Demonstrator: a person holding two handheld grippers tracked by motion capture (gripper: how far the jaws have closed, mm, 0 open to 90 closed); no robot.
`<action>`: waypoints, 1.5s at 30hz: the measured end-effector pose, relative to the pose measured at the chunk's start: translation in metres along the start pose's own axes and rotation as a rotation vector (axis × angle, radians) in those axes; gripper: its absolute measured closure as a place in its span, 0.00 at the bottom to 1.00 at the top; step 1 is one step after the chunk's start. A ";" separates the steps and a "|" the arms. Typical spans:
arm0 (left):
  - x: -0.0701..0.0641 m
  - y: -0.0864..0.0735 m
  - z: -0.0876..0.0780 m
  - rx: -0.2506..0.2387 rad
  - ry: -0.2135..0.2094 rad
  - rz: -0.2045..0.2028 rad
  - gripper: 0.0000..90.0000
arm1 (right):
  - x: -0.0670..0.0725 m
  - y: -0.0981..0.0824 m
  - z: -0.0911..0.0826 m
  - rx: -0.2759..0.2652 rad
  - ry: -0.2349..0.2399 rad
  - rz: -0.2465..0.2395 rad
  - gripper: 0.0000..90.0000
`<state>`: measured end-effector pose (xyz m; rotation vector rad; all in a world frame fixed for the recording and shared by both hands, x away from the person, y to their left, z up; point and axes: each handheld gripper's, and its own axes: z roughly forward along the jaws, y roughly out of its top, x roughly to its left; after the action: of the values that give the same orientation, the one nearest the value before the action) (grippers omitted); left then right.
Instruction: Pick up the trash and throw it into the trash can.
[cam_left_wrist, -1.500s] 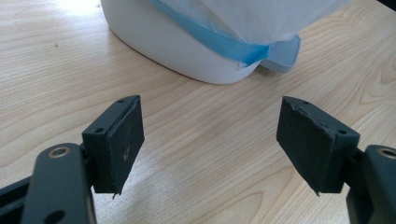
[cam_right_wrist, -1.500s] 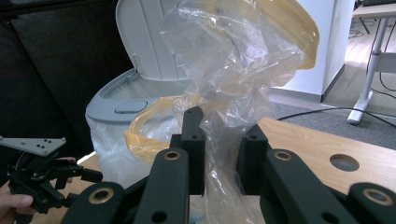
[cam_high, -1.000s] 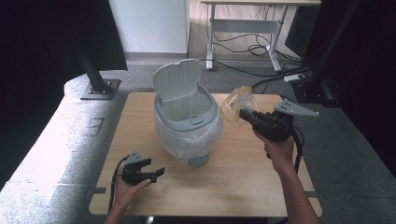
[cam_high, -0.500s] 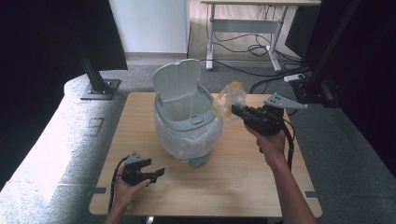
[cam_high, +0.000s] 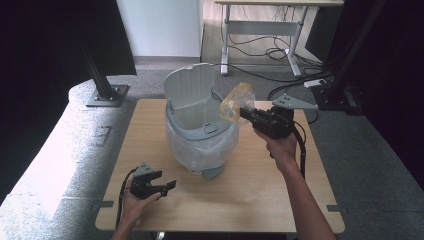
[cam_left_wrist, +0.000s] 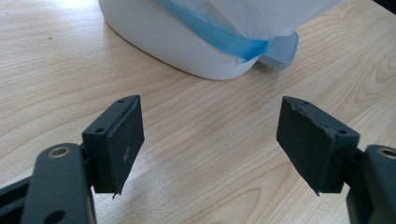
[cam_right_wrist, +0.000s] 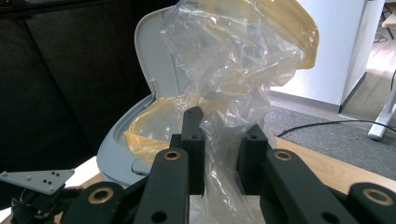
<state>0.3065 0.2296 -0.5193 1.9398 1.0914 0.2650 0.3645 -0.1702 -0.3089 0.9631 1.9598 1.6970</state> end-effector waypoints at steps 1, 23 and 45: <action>0.000 0.000 0.000 0.000 0.000 -0.001 0.26 | 0.000 0.001 0.002 0.000 0.001 0.001 0.86; 0.001 0.001 -0.002 -0.003 -0.012 -0.015 0.27 | 0.011 0.015 0.026 0.007 0.021 -0.015 0.86; 0.003 0.001 -0.002 -0.009 -0.020 -0.022 0.26 | 0.024 0.025 0.056 0.028 0.053 -0.032 0.86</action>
<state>0.3075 0.2327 -0.5177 1.9171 1.0961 0.2377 0.3920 -0.1122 -0.2923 0.9003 2.0263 1.6983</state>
